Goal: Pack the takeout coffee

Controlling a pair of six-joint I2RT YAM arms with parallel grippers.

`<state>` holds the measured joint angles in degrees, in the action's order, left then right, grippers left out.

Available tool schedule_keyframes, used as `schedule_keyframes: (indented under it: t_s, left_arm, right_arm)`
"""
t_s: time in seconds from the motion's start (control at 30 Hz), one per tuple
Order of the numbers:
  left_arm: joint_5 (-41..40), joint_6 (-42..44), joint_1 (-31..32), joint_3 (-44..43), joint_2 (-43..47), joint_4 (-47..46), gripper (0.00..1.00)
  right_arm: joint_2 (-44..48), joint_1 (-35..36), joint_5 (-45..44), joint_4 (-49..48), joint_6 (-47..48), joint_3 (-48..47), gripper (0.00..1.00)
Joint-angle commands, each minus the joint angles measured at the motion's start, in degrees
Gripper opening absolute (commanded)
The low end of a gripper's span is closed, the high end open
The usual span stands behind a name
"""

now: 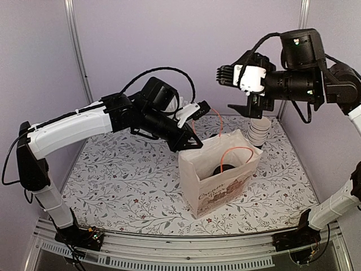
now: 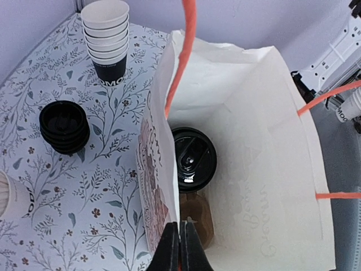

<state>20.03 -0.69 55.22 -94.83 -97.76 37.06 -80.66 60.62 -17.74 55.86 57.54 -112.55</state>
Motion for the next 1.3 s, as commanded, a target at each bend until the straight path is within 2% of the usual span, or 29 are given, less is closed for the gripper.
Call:
schedule_keyframes:
  t_s: [0.0, 0.13, 0.37, 0.47, 0.6, 0.73, 0.83, 0.93, 1.07, 1.17, 1.27]
  left_arm:
    - [-2.4, 6.3, -0.5, -6.3, -2.7, 4.8, 0.04]
    - [-3.0, 6.7, -0.6, -8.0, -4.2, 5.2, 0.21]
    - [-3.6, 6.1, -1.3, -8.7, -4.8, 3.2, 0.22]
    - [-4.8, 5.3, -1.4, -9.0, -4.2, 3.0, 0.32]
    - [-8.2, 1.6, -1.6, -8.4, -2.7, 2.7, 0.4]
    - [-11.3, -2.7, -1.7, -7.6, -1.7, 3.9, 0.45]
    - [-10.2, -5.4, -1.7, -7.0, -1.4, 4.9, 0.47]
    - [-7.8, -7.2, -1.7, -5.6, -0.8, 4.5, 0.45]
    - [-5.9, -8.0, -1.7, -5.4, -1.2, 4.2, 0.37]
    - [-5.1, -7.9, -1.7, -6.5, -3.0, 4.6, 0.26]
    - [-5.2, -7.4, -1.7, -9.4, -5.3, 6.8, 0.1]
  right_arm:
    - [4.2, -7.6, 1.9, -2.1, -1.3, -1.1, 0.99]
    - [7.0, -13.8, 6.6, -0.2, -5.2, 2.3, 0.99]
    - [10.2, -20.5, 13.6, 1.9, -9.0, 10.4, 0.99]
    - [10.4, -21.6, 16.9, 3.5, -9.6, 11.7, 0.99]
    - [9.2, -22.2, 22.2, 4.2, -10.7, 14.2, 0.99]
    - [7.9, -22.6, 24.6, 3.7, -11.4, 17.6, 0.99]
    - [7.2, -22.6, 26.6, 5.2, -10.0, 19.7, 0.99]
    - [7.8, -22.6, 29.9, 7.4, -6.7, 21.7, 0.98]
    - [8.7, -22.6, 30.7, 8.9, -5.7, 23.5, 0.96]
    - [10.1, -22.8, 30.6, 8.9, -6.0, 24.3, 0.96]
    - [11.6, -24.1, 31.1, 9.3, -6.5, 24.6, 0.96]
